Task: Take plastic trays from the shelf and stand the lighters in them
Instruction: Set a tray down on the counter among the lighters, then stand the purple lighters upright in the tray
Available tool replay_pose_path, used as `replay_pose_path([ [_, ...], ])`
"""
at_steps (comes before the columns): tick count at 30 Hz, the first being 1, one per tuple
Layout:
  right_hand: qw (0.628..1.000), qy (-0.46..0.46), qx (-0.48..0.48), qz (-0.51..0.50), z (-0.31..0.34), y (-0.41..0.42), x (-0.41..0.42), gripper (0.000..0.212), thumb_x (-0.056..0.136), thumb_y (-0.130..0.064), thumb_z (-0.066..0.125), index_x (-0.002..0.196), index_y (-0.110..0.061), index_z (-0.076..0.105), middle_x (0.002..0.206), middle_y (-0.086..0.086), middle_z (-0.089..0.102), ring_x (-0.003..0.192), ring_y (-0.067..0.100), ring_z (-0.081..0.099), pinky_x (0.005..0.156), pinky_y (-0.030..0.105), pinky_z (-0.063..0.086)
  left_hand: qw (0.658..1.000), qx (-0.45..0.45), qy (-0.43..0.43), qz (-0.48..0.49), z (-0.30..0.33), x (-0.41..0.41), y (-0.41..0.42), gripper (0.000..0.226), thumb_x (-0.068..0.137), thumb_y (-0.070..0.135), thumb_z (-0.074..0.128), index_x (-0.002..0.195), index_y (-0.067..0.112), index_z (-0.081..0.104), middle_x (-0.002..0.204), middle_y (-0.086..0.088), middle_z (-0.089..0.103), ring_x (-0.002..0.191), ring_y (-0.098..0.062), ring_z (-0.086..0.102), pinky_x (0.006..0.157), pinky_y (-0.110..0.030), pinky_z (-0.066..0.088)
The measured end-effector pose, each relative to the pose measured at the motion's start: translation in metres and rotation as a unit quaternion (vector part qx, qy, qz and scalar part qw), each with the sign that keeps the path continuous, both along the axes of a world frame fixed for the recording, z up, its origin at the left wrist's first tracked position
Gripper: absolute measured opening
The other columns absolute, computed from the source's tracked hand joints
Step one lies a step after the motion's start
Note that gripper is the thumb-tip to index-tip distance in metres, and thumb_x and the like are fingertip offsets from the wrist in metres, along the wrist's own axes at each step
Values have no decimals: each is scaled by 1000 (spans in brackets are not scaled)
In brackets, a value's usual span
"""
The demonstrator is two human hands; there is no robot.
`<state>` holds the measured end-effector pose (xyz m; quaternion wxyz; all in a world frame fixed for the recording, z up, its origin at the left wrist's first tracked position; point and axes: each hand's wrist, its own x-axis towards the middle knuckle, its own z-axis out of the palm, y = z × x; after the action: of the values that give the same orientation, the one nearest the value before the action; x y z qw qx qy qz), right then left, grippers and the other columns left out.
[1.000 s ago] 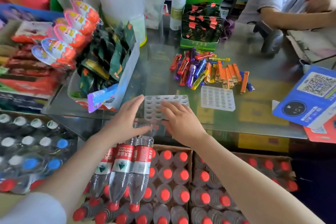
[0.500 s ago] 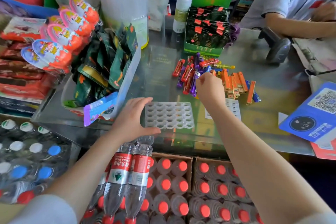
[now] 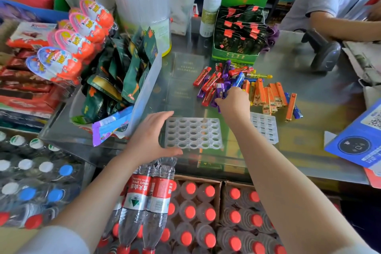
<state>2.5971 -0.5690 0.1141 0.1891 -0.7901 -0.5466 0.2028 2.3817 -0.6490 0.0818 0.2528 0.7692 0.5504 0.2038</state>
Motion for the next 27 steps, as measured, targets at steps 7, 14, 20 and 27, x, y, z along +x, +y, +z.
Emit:
replay_pose_path([
  [7, 979, 179, 59, 71, 7, -21, 4, 14, 82, -16, 65, 72, -7, 59, 62, -4, 56, 57, 13, 50, 55, 25, 43, 996, -67, -53, -7, 1, -8, 1, 115, 43, 72, 64, 141, 25, 25, 144, 7, 27, 129, 2, 20, 110, -27, 20],
  [14, 919, 360, 39, 156, 4, -52, -11, 5, 85, -4, 60, 86, -8, 62, 75, 2, 70, 68, 11, 68, 76, 30, 58, 999, -30, -2, -30, 0, -5, 1, 111, 48, 70, 63, 139, 17, 27, 134, 1, 37, 123, -3, 23, 106, -24, 19],
  [20, 929, 296, 65, 212, 4, -55, -40, 8, 88, -6, 56, 92, -1, 62, 75, 3, 67, 60, 2, 63, 69, 19, 53, 999, -6, -50, -8, -3, -3, -4, 106, 50, 66, 68, 137, 16, 32, 125, 9, 46, 121, -11, 39, 102, -31, 32],
  [27, 938, 241, 73, 240, 2, -55, -53, 3, 86, -8, 59, 88, -9, 61, 70, -1, 62, 62, 12, 59, 66, 25, 52, 990, -21, -140, 15, -2, -4, -8, 95, 49, 60, 69, 132, 30, 34, 121, 17, 45, 115, -4, 44, 97, -22, 35],
])
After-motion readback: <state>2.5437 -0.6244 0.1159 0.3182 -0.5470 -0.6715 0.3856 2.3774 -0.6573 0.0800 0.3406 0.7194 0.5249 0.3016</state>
